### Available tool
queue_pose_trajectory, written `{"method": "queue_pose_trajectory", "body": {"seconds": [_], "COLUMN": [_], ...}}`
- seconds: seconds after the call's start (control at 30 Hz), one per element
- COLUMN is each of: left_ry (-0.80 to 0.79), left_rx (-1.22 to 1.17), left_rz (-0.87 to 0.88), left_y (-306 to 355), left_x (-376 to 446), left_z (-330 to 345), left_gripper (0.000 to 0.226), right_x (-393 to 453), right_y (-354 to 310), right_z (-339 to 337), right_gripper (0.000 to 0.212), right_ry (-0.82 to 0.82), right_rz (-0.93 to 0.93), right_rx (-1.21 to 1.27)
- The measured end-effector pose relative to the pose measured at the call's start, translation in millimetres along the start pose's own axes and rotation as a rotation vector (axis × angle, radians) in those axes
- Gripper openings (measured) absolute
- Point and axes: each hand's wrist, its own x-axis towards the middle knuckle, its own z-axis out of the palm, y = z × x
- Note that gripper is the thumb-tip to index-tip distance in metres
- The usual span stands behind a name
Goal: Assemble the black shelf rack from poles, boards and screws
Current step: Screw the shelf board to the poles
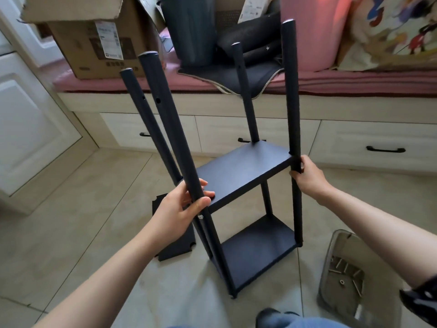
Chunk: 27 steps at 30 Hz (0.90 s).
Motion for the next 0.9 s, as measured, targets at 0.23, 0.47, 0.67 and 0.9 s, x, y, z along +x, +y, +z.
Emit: {"method": "queue_pose_trajectory", "body": {"seconds": [0.23, 0.47, 0.67, 0.9], "left_ry": [0.165, 0.288, 0.427, 0.496], "left_rx": [-0.067, 0.029, 0.165, 0.192], "left_rz": [0.063, 0.094, 0.022, 0.001], "left_y": [-8, -18, -27, -32], "left_x": [31, 30, 17, 8], "left_z": [-4, -2, 1, 6], "left_gripper": [0.017, 0.022, 0.023, 0.017], "right_x": [-30, -85, -131, -155], "right_y": [17, 39, 57, 71], "right_z": [-5, -4, 6, 11], "right_gripper": [0.026, 0.034, 0.031, 0.030], "right_ry": [0.097, 0.095, 0.090, 0.091], "right_rz": [0.041, 0.006, -0.087, -0.140], "right_rx": [0.098, 0.192, 0.160, 0.136]}}
